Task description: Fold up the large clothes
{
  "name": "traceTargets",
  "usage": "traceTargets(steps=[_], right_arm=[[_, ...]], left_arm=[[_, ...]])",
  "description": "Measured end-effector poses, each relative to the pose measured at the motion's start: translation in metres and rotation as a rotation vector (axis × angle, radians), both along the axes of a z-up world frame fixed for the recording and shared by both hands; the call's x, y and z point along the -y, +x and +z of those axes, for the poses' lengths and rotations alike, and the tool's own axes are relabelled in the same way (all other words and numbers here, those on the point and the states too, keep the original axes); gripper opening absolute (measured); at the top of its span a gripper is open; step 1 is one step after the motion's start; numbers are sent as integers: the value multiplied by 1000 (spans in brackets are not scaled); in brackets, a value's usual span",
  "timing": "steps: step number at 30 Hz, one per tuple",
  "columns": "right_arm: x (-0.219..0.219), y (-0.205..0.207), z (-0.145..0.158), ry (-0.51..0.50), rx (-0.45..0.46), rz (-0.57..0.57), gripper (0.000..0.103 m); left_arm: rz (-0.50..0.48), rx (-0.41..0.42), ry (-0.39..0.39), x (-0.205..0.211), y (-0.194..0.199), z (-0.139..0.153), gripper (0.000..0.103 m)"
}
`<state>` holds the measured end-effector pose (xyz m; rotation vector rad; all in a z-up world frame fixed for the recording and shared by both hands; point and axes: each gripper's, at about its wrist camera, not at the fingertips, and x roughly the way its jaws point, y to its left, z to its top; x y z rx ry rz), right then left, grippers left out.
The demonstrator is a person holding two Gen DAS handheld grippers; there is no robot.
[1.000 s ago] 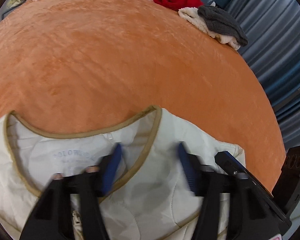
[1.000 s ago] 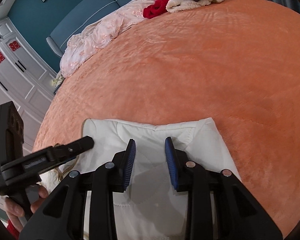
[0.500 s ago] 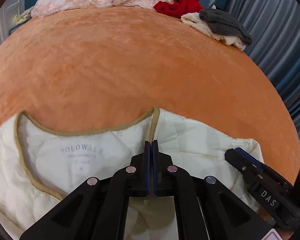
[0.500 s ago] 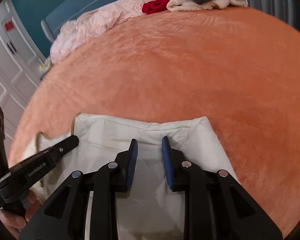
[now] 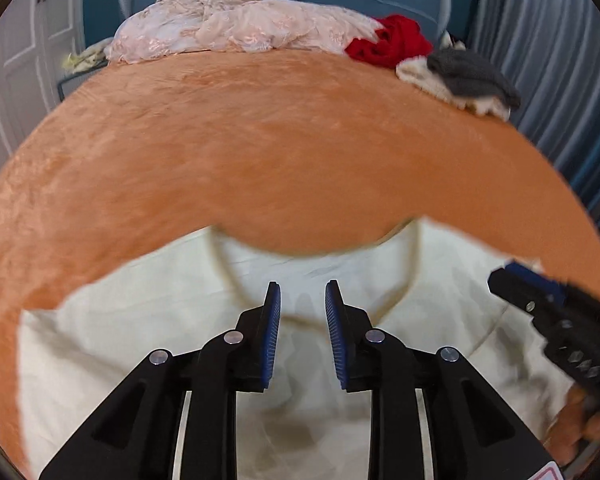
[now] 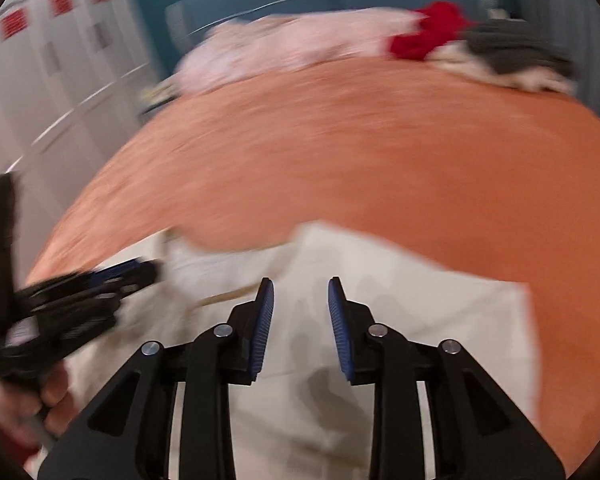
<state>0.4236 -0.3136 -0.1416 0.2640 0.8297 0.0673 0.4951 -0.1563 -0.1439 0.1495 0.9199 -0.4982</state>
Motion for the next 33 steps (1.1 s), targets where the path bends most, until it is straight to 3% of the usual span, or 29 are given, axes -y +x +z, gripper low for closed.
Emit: traceTargets(steps=[2, 5, 9, 11, 24, 33], right_arm=[[-23, 14, -16, -9, -63, 87, 15], [-40, 26, -45, -84, -152, 110, 13], [-30, 28, -47, -143, -134, 30, 8], [-21, 30, -51, -143, -130, -18, 0], [-18, 36, -63, -104, -86, -50, 0], [-24, 39, -64, -149, -75, -54, 0]], left_arm=[[-19, -9, 69, -7, 3, -12, 0], [-27, -51, 78, -14, 9, -31, 0], [8, -33, 69, -15, 13, -43, 0], [20, -21, 76, -12, 16, -45, 0], [78, 65, 92, -3, 22, -59, 0], [83, 83, 76, -5, 23, -61, 0]])
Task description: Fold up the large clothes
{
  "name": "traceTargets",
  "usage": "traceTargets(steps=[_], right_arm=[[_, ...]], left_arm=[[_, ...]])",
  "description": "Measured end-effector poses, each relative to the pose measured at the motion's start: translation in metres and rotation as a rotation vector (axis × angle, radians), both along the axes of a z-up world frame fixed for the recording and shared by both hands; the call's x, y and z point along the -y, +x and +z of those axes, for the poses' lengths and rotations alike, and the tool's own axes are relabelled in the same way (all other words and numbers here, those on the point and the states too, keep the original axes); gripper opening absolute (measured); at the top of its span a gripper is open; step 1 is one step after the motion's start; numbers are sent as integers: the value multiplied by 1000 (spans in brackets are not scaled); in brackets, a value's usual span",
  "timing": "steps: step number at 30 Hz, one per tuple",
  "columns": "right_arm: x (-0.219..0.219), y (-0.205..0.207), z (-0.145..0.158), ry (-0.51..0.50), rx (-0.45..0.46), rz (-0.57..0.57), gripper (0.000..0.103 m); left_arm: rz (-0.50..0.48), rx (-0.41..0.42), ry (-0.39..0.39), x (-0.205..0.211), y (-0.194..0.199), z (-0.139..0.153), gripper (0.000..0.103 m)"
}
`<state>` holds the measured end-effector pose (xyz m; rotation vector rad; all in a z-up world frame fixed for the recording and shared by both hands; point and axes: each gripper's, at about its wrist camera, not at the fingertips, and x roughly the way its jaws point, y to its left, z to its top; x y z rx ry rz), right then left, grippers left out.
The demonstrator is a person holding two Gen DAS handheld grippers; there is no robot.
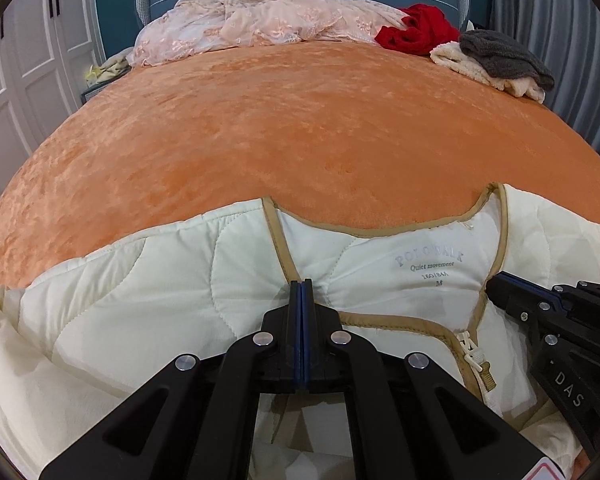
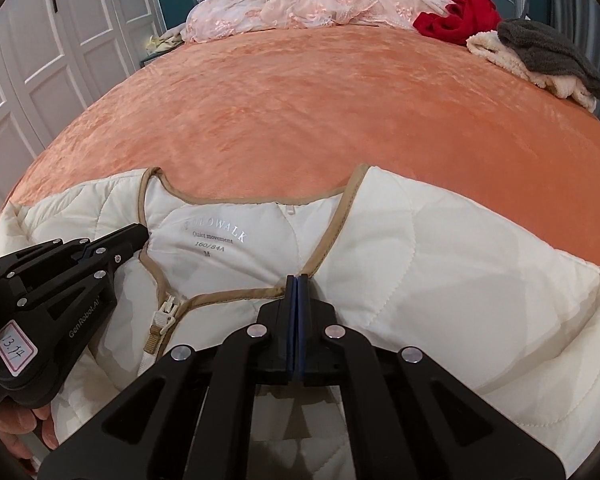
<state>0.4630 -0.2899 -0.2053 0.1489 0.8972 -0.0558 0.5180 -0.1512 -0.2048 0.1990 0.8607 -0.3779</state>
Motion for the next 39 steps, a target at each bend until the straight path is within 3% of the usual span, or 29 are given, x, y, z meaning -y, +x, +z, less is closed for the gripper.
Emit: traceTargets(steps=[5, 10, 11, 12, 13, 14, 15, 18, 23, 27, 34, 39], right_arm=[[0, 0, 0, 6, -1, -2, 0], [8, -5, 12, 42, -1, -33, 0], [10, -10, 17, 32, 2, -59, 0], [14, -22, 28, 21, 21, -101, 10], [17, -36, 38, 24, 45, -123, 30], [18, -52, 48, 18, 67, -138, 41], [19, -65, 56, 12, 80, -138, 44], [20, -109, 72, -12, 73, -124, 44], [24, -198, 85, -18, 42, -124, 47], [31, -263, 85, -4, 18, -152, 54], [41, -380, 72, 41, -44, -228, 65], [54, -445, 52, 148, -104, -302, 66]], left_arm=[[0, 0, 6, 0, 0, 0, 0], [10, 17, 87, 7, -4, 6, 3], [19, 19, 108, 7, -6, 10, 8], [39, 17, 121, 4, -11, 16, 14], [61, 15, 110, -2, -17, 24, 19], [83, 21, 75, -11, -27, 34, 37], [97, 34, 53, -19, -36, 41, 51], [119, 31, 21, -46, -70, 61, 58], [159, -58, -9, -92, -124, 77, 59], [217, -111, -82, -147, -178, 85, 60], [349, -206, -175, -234, -253, 84, 60], [443, -271, -226, -289, -299, 75, 60]])
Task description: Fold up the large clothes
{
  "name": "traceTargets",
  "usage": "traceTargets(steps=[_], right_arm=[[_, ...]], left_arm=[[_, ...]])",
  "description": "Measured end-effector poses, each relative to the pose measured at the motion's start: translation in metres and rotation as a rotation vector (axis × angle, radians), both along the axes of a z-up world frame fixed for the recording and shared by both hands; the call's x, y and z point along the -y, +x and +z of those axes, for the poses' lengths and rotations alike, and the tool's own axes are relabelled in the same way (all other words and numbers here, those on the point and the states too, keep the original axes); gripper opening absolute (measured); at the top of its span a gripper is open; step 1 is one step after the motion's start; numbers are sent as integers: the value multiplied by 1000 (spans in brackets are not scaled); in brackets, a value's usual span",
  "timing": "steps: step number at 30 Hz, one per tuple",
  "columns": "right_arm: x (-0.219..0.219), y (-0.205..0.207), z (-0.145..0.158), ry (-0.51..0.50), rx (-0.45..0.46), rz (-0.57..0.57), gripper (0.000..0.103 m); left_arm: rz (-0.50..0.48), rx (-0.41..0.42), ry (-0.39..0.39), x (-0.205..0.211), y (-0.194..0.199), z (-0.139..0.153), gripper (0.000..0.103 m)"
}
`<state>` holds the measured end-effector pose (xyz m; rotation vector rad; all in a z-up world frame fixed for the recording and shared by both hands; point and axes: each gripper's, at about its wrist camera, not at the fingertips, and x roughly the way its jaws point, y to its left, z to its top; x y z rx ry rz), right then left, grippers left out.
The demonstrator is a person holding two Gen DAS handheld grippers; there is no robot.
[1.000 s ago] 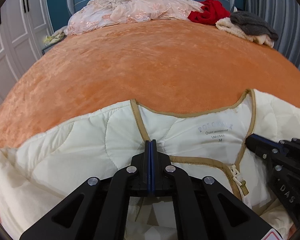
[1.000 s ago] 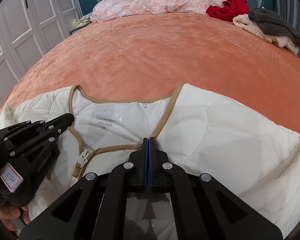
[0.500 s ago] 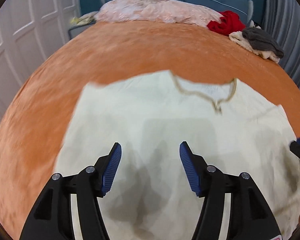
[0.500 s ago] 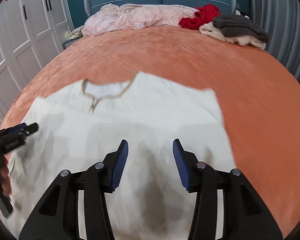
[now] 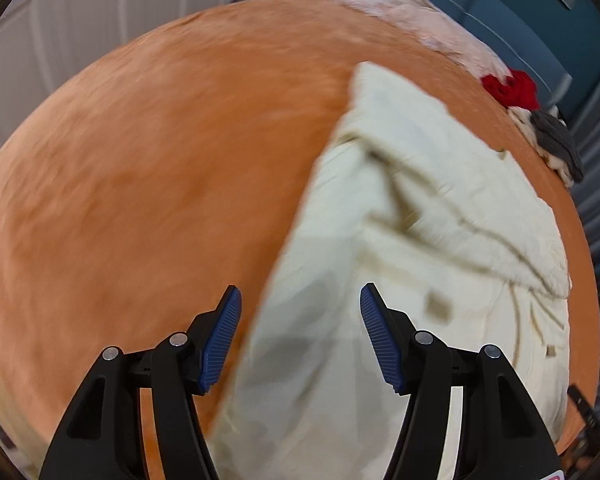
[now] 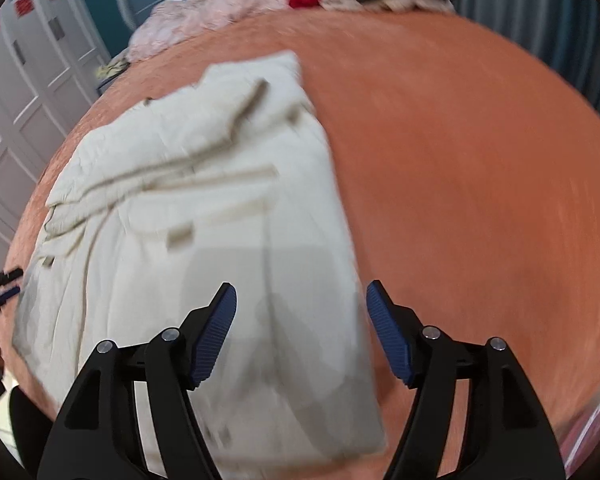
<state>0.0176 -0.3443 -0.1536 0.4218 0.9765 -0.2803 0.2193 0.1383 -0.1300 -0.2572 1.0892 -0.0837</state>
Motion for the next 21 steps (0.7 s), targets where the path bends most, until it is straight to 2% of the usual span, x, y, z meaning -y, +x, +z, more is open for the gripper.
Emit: traceTargets(steps=[6, 11, 13, 14, 15, 16, 17, 18, 19, 21], right_arm=[[3, -47, -18, 82, -15, -54, 66], [-4, -56, -19, 143, 21, -55, 66], [-7, -57, -20, 182, 44, -47, 62], [-9, -57, -20, 202, 59, -44, 61], [-11, -57, -19, 205, 66, -48, 58], [-12, -56, -19, 209, 72, -52, 50], [-12, -55, -20, 217, 76, -55, 45], [-11, -56, -20, 222, 80, -60, 30], [-9, -55, -19, 230, 84, -64, 12], [-7, -56, -14, 244, 104, -70, 7]], left_arm=[[30, -73, -105, -26, -36, -18, 60], [42, -51, -144, -27, -51, -21, 60], [38, -50, -167, -24, -53, -20, 57], [31, -55, -176, -21, -54, -20, 51], [24, -54, -180, -21, -54, -20, 40], [14, -54, -182, -19, -55, -19, 34], [0, -57, -178, -16, -56, -18, 22], [-6, -56, -171, -15, -56, -16, 15], [-11, -53, -161, -13, -57, -13, 14], [-18, -46, -145, -10, -59, -7, 8]])
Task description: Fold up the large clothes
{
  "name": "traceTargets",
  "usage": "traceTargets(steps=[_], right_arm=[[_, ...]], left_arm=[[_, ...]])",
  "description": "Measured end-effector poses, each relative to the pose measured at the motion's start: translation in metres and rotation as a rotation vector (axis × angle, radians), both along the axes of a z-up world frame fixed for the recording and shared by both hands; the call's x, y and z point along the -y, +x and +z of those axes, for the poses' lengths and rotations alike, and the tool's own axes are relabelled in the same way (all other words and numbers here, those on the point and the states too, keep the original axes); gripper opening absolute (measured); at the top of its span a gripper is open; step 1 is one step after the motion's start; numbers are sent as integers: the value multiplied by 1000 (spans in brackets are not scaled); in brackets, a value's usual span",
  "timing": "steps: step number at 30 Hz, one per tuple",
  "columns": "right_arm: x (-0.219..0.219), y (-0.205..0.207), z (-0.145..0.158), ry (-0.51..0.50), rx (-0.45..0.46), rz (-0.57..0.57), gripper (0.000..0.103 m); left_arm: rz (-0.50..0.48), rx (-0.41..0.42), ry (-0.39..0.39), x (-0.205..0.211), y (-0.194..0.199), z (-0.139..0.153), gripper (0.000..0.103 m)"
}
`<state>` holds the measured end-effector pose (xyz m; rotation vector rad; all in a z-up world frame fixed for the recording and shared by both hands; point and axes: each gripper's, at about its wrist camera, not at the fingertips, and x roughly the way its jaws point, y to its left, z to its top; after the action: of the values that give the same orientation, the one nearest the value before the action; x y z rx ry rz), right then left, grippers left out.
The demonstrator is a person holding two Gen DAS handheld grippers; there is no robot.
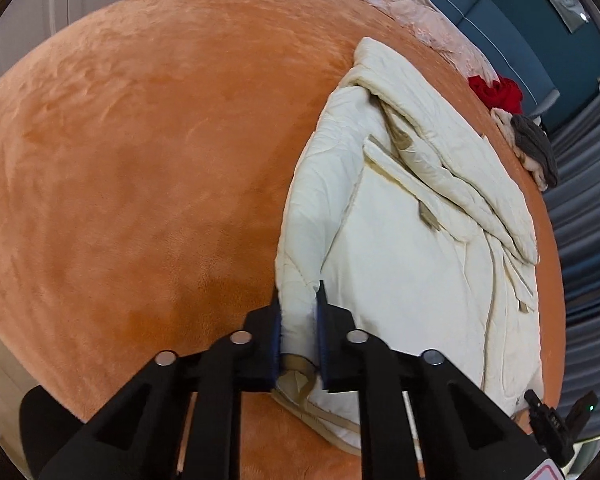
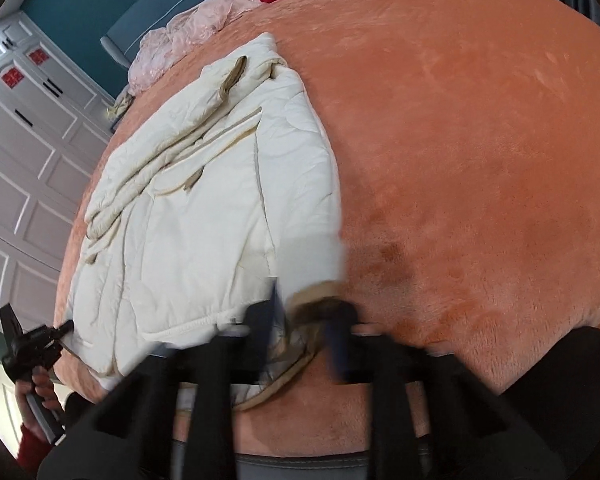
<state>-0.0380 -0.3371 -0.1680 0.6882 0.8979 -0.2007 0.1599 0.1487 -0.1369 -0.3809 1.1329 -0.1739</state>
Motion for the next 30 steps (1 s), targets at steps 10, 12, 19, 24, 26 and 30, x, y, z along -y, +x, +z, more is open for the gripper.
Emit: traceTargets(steps=[10, 12, 19, 24, 26, 30], right_arm=[[-18, -32, 49, -117, 56, 88, 3], [-24, -48, 58, -154, 26, 150, 3], [-55, -132, 79, -230, -144, 391, 3], [-72, -178, 86, -190, -192, 404, 3], [-74, -188, 84, -171, -193, 384, 3], [-69, -186, 86, -151, -162, 346, 3]], left_arm=[[-53, 100, 2, -1, -33, 61, 6], [-90, 103, 29, 0, -50, 71, 5], [-214, 10, 143, -20, -143, 89, 5], [-174, -56, 138, -40, -195, 91, 5], [-152, -71, 134, -43, -209, 89, 5], [-128, -68, 135, -44, -216, 90, 5]])
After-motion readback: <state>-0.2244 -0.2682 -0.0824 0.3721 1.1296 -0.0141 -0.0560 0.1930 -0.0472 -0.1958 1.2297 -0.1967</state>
